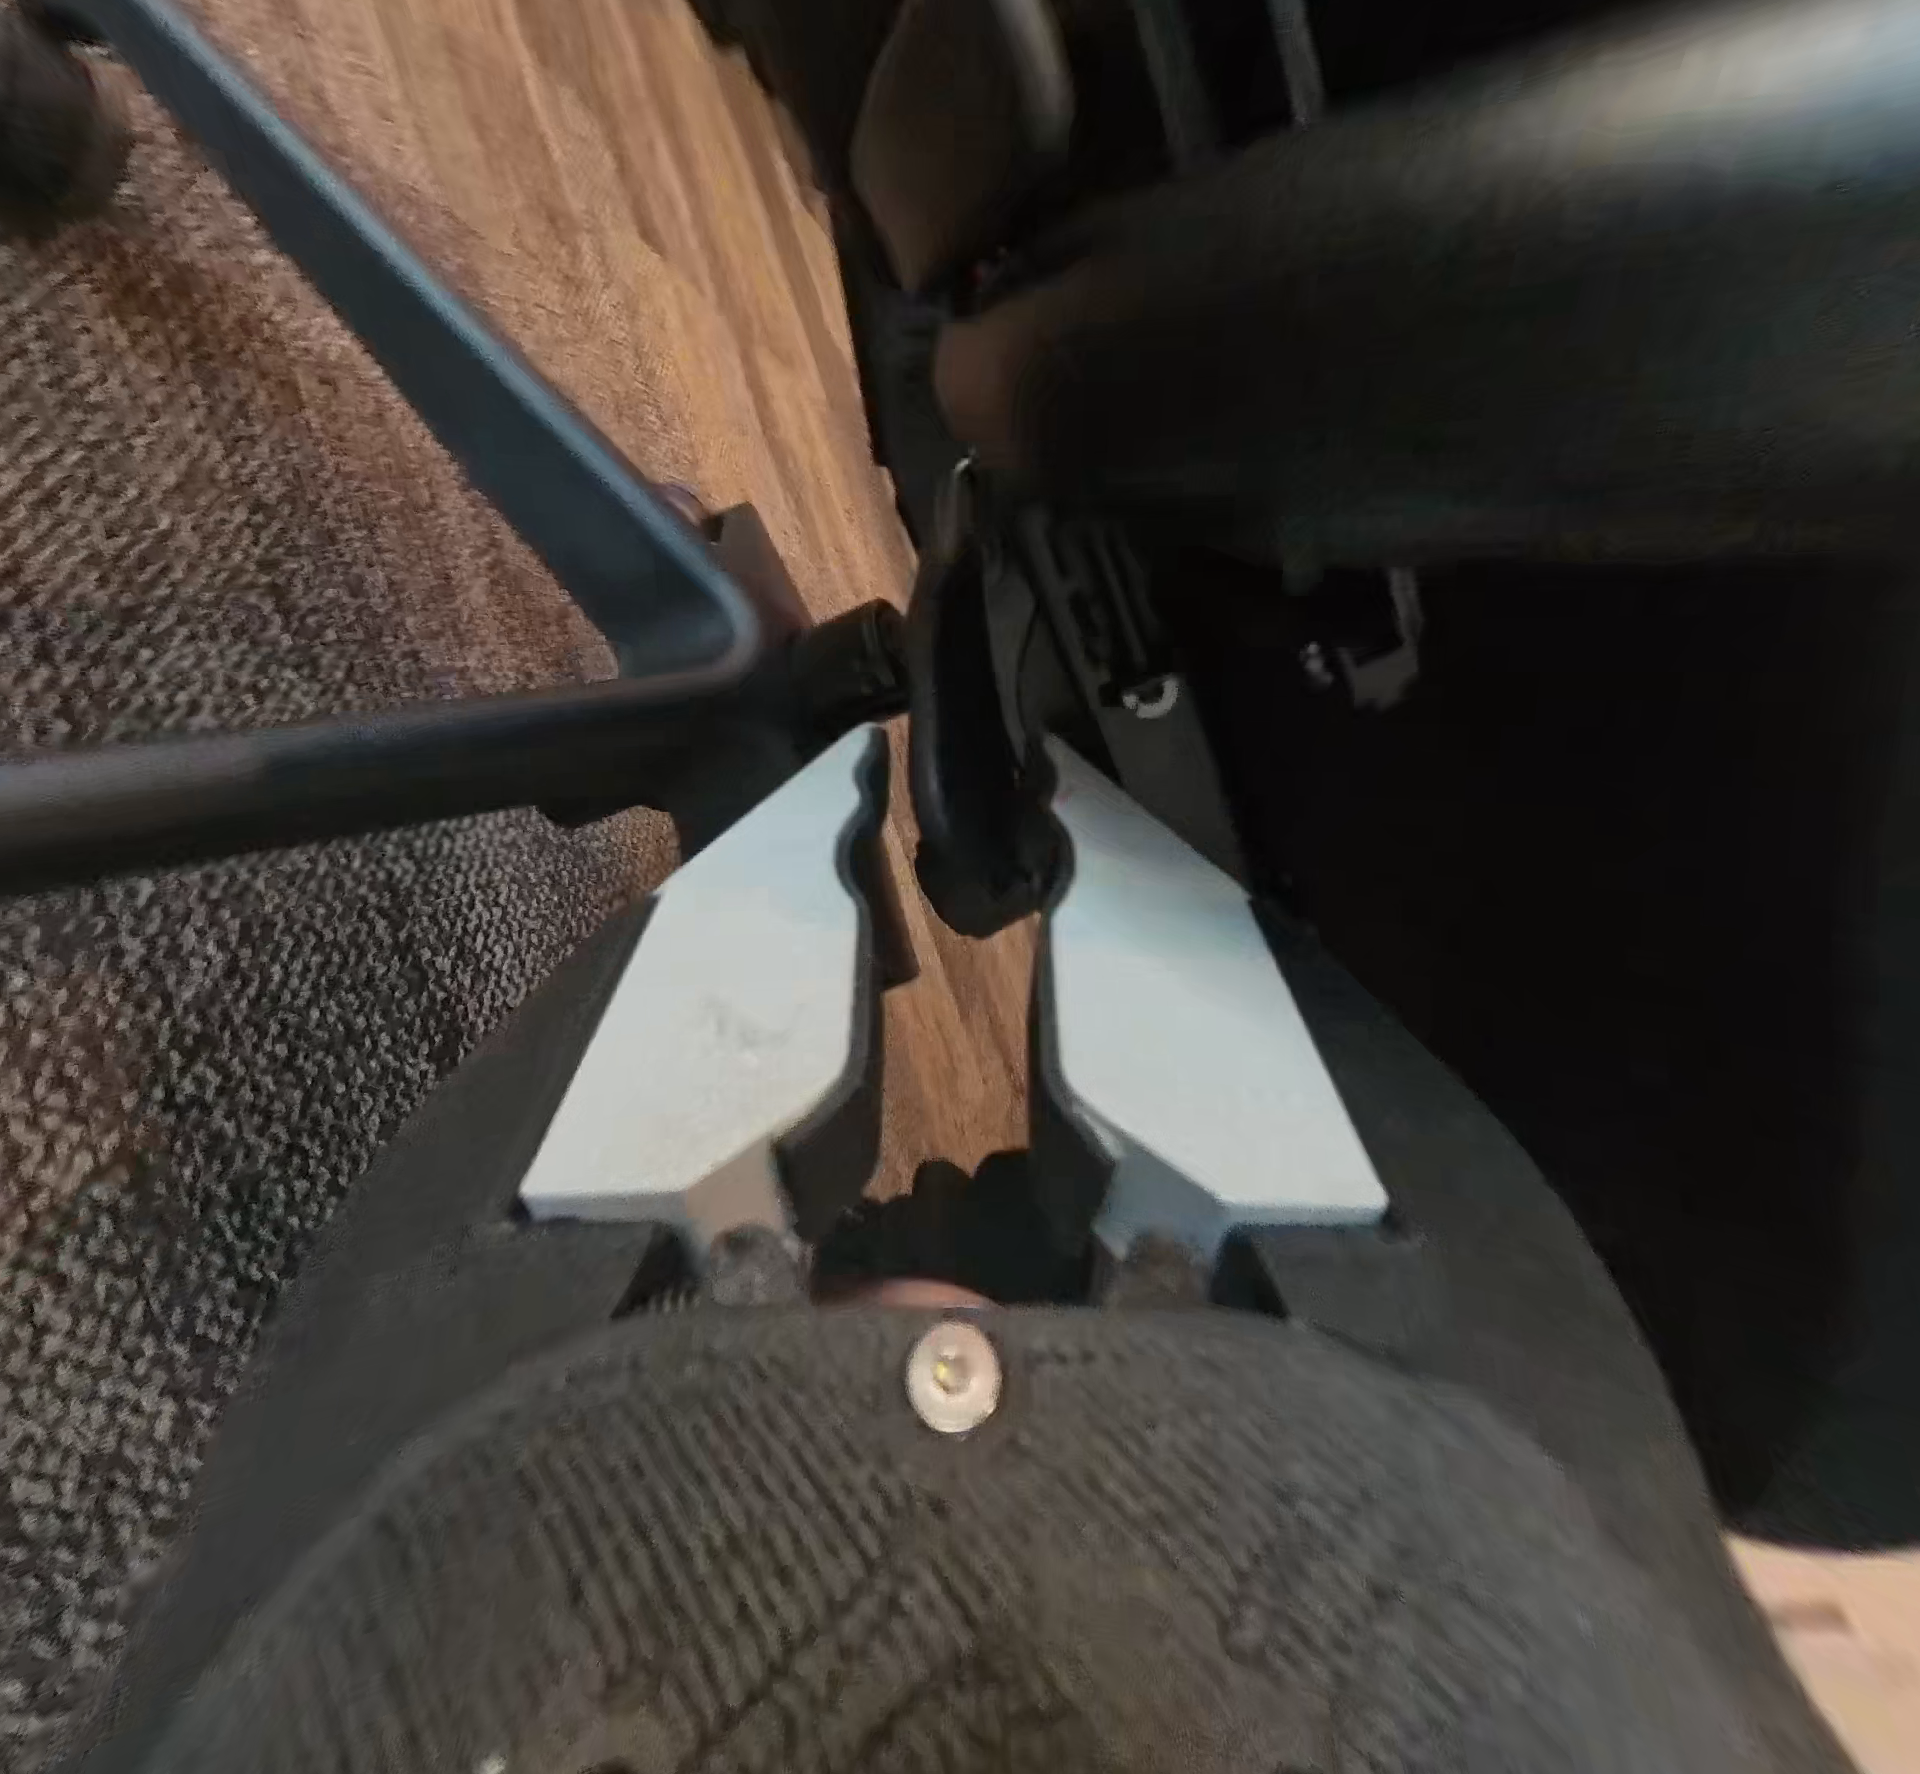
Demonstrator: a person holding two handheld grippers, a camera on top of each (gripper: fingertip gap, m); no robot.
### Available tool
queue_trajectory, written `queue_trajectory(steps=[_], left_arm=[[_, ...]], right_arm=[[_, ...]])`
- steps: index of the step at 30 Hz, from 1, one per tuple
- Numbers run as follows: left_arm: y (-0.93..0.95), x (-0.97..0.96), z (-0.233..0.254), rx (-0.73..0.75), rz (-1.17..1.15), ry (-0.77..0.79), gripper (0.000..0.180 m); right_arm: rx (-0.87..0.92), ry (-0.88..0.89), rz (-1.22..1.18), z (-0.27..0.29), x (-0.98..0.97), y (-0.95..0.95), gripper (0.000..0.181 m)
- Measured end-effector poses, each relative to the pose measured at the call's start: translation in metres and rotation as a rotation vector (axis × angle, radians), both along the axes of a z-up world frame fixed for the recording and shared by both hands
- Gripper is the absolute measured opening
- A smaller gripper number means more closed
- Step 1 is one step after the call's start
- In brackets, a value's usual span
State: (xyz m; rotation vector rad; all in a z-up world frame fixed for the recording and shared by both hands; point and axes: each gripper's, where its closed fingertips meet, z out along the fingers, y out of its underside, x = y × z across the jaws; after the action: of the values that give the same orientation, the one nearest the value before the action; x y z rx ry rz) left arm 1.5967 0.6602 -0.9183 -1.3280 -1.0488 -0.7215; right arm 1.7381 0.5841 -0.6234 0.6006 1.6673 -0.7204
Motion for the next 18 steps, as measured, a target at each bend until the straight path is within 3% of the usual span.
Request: queue_trajectory(steps=[4,7,10,12,14,18], left_arm=[[0.017,0.011,-0.006,-0.047,-0.192,0.032,0.018],[0.021,0.009,-0.006,-0.036,-0.199,0.065,0.02],[0.023,0.006,-0.008,-0.049,-0.131,0.204,0.021],[0.025,-0.001,-0.006,-0.018,-0.071,0.161,0.017],[0.025,-0.004,-0.003,0.016,-0.043,0.018,0.015],[0.019,-0.001,0.021,-0.044,-0.063,0.038,0.01]], right_arm=[[-0.028,0.013,0.041,0.0,-0.004,0.002,0.04],[-0.039,-0.001,0.034,0.001,-0.011,0.0,0.042],[-0.059,-0.035,0.009,-0.001,-0.019,-0.004,0.043],[-0.089,-0.041,-0.009,0.001,-0.022,-0.008,0.042],[-0.087,-0.042,-0.027,0.002,-0.027,-0.008,0.041],[-0.051,-0.015,-0.039,0.001,-0.029,-0.009,0.041]])
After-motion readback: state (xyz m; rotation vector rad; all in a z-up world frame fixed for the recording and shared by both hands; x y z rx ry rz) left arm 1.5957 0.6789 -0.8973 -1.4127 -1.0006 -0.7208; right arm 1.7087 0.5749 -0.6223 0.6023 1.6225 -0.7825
